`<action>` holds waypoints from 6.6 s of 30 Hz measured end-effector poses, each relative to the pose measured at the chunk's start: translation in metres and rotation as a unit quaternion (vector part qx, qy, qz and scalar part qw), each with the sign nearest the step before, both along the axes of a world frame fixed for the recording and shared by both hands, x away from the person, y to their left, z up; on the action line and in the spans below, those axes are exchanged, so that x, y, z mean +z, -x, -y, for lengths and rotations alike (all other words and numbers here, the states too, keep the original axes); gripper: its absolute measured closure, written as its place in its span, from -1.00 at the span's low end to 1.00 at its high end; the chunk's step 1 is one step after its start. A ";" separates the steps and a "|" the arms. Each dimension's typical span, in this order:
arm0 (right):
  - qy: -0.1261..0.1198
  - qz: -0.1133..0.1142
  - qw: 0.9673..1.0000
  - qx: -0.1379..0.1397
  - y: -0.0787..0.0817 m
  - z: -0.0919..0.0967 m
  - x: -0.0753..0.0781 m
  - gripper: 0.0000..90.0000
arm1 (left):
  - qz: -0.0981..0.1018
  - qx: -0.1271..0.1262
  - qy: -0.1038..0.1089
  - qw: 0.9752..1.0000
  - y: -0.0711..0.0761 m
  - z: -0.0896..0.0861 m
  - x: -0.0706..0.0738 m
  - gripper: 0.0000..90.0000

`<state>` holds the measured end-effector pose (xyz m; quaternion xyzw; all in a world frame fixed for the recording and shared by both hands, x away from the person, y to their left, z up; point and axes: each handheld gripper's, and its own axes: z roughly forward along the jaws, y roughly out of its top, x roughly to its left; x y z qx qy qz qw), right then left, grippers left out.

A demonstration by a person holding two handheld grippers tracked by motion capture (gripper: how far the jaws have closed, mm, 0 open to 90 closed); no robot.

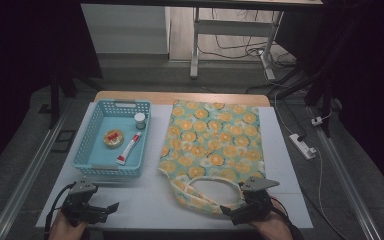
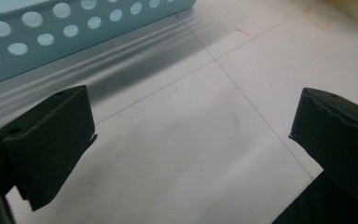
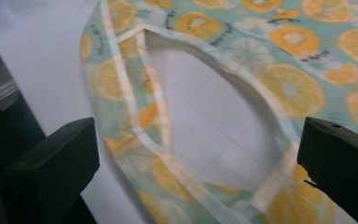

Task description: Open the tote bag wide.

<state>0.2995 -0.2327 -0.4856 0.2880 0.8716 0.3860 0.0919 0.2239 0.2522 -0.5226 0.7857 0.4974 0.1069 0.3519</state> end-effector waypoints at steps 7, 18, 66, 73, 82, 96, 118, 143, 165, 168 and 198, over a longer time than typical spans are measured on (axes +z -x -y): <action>0.012 -0.010 1.000 0.027 0.001 -0.015 -0.003 -1.00 | -0.001 0.000 -0.001 1.000 0.000 0.001 0.000 -1.00; 0.035 -0.024 0.998 0.053 0.006 -0.038 -0.016 -1.00 | -0.001 -0.001 0.000 1.000 0.000 0.000 0.000 -1.00; 0.024 -0.028 0.994 0.104 -0.018 -0.042 0.017 0.99 | -0.004 -0.003 0.000 1.000 -0.001 0.000 -0.001 -1.00; 0.022 -0.033 0.995 0.089 -0.047 -0.039 0.021 0.99 | -0.005 -0.003 0.001 1.000 -0.001 0.000 -0.001 -1.00; 0.026 -0.026 0.997 0.061 -0.078 -0.035 0.026 0.99 | -0.006 -0.003 0.003 1.000 -0.001 0.000 -0.001 -1.00; 0.021 -0.035 0.999 0.036 -0.142 -0.035 0.027 0.99 | -0.006 -0.003 0.006 1.000 -0.001 -0.001 -0.001 -1.00; 0.026 -0.021 0.999 -0.001 -0.221 -0.050 0.036 0.99 | -0.008 -0.005 0.007 1.000 -0.002 -0.001 -0.001 -1.00; 0.061 -0.009 0.997 -0.042 -0.273 -0.062 0.005 0.99 | -0.012 -0.007 0.005 1.000 -0.002 -0.001 -0.001 -1.00; 0.026 -0.033 0.997 -0.060 -0.262 -0.049 -0.002 0.11 | -0.012 -0.007 0.004 1.000 -0.002 0.000 -0.001 -1.00; 0.022 -0.033 0.997 -0.063 -0.257 -0.047 0.005 -0.06 | -0.012 -0.006 0.005 1.000 -0.002 0.000 -0.001 -1.00; 0.045 -0.008 0.999 -0.003 -0.151 -0.047 0.012 -1.00 | -0.013 -0.006 0.003 1.000 -0.003 0.000 -0.002 -1.00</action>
